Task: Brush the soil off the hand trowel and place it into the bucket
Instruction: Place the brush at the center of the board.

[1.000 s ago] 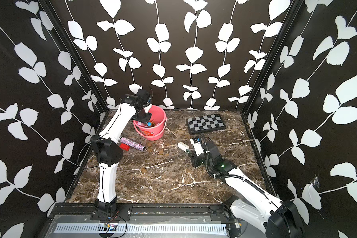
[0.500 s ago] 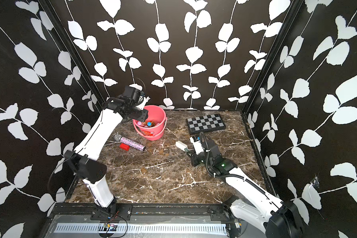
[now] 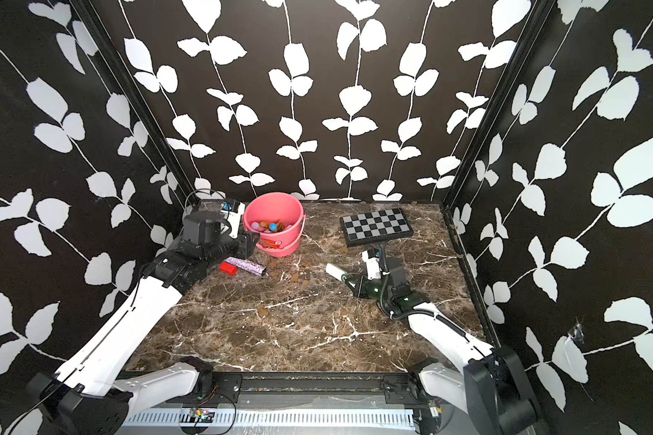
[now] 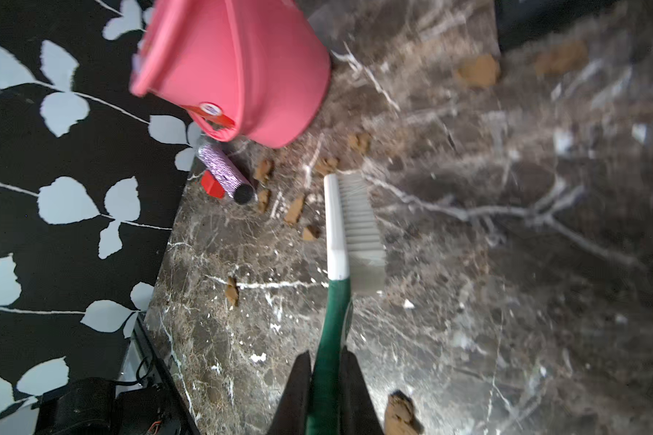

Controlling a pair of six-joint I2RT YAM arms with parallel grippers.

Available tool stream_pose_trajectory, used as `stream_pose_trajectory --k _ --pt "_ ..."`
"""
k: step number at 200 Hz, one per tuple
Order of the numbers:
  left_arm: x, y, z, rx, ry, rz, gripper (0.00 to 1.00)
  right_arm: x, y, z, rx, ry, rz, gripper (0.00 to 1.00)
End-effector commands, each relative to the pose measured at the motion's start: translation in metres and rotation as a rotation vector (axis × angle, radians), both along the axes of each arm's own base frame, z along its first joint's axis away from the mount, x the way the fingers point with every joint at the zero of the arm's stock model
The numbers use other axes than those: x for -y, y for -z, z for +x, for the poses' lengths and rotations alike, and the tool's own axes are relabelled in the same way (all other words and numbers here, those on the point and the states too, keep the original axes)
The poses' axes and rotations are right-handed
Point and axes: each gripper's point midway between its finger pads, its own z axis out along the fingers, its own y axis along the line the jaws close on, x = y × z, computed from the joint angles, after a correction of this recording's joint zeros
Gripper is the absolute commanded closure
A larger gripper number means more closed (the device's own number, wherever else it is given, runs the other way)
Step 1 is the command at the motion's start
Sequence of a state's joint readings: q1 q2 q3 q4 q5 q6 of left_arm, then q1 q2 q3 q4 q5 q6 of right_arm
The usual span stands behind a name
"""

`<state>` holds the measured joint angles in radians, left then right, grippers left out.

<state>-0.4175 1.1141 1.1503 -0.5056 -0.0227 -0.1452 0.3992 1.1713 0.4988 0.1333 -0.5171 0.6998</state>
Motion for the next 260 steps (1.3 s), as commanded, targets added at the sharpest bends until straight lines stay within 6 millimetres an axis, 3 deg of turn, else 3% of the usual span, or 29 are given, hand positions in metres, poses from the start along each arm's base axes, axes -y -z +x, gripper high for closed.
stream_pose_trajectory --k 1,30,56,99,130,155,162,221,260 --pt "-0.005 0.003 0.0 0.024 -0.032 -0.027 0.46 -0.007 -0.007 0.01 -0.027 0.03 0.156 1.0" --pt "-0.005 0.024 -0.004 -0.02 -0.032 -0.024 0.46 0.013 0.023 0.016 -0.123 0.103 0.202 1.0" --pt "-0.005 0.033 -0.006 -0.041 -0.029 -0.019 0.46 0.024 0.036 0.016 -0.16 0.124 0.21 1.0" --pt "-0.006 0.042 -0.007 -0.058 -0.03 -0.001 0.46 0.05 0.052 0.009 -0.197 0.176 0.159 0.8" --pt "-0.006 0.048 -0.008 -0.07 -0.028 0.002 0.46 0.068 0.056 0.006 -0.208 0.22 0.148 0.71" --pt "-0.006 0.05 -0.009 -0.074 -0.026 0.003 0.46 0.077 0.063 0.002 -0.224 0.236 0.122 0.67" --pt "-0.007 0.051 -0.009 -0.074 -0.027 0.006 0.46 0.078 0.065 0.001 -0.23 0.238 0.116 0.61" --pt "-0.016 0.05 -0.011 -0.066 -0.053 0.044 0.46 0.095 0.081 -0.014 -0.266 0.262 -0.006 0.4" --pt "-0.02 0.05 -0.009 -0.06 -0.072 0.054 0.46 0.115 0.078 -0.02 -0.239 0.314 -0.134 0.24"
